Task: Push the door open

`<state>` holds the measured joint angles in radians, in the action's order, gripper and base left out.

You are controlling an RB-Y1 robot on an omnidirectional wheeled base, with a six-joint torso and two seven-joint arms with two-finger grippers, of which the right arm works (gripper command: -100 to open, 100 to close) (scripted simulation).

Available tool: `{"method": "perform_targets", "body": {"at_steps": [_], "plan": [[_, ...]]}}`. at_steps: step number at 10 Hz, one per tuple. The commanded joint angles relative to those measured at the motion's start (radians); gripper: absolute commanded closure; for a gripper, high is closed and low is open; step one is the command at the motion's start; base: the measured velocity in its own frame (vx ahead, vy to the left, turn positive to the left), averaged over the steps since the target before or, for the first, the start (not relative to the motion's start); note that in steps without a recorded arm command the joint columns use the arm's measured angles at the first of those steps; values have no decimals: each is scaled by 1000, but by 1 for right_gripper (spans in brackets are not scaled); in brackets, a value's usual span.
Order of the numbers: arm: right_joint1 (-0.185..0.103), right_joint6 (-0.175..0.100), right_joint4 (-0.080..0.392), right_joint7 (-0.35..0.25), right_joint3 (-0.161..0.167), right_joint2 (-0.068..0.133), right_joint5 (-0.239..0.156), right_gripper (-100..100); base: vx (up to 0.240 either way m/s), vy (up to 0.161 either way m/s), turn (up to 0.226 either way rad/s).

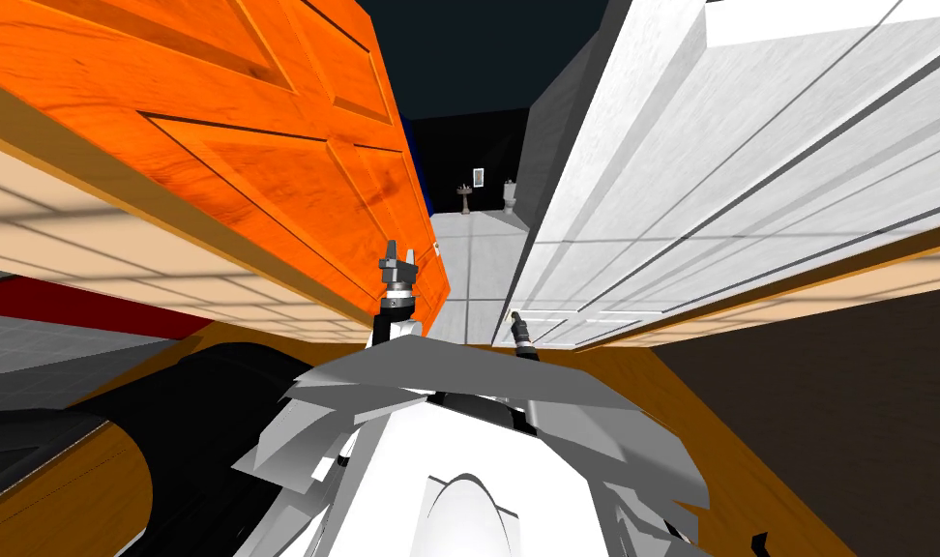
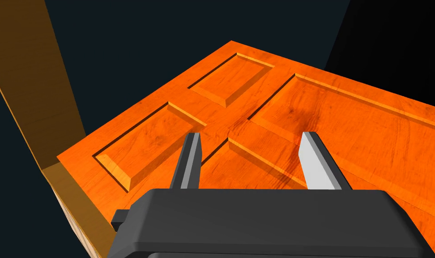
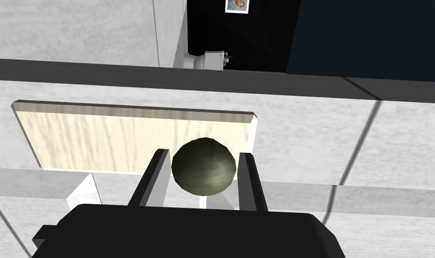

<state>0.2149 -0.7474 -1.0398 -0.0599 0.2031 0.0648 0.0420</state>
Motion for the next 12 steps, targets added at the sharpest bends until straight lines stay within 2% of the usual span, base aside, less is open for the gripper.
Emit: {"method": "perform_targets", "body": {"at_steps": [1,3,4,12], "plan": [[1,-2,-1,0,0,0,0,100,-10,-3,-3],[1,-2,-1,0,0,0,0,100,-4,0,-2],[-3,2,7,4,-13,5,-5,100,98,32,-29],[-30,5,31,26,-83,18,-32,100,170,63,-44]]}}
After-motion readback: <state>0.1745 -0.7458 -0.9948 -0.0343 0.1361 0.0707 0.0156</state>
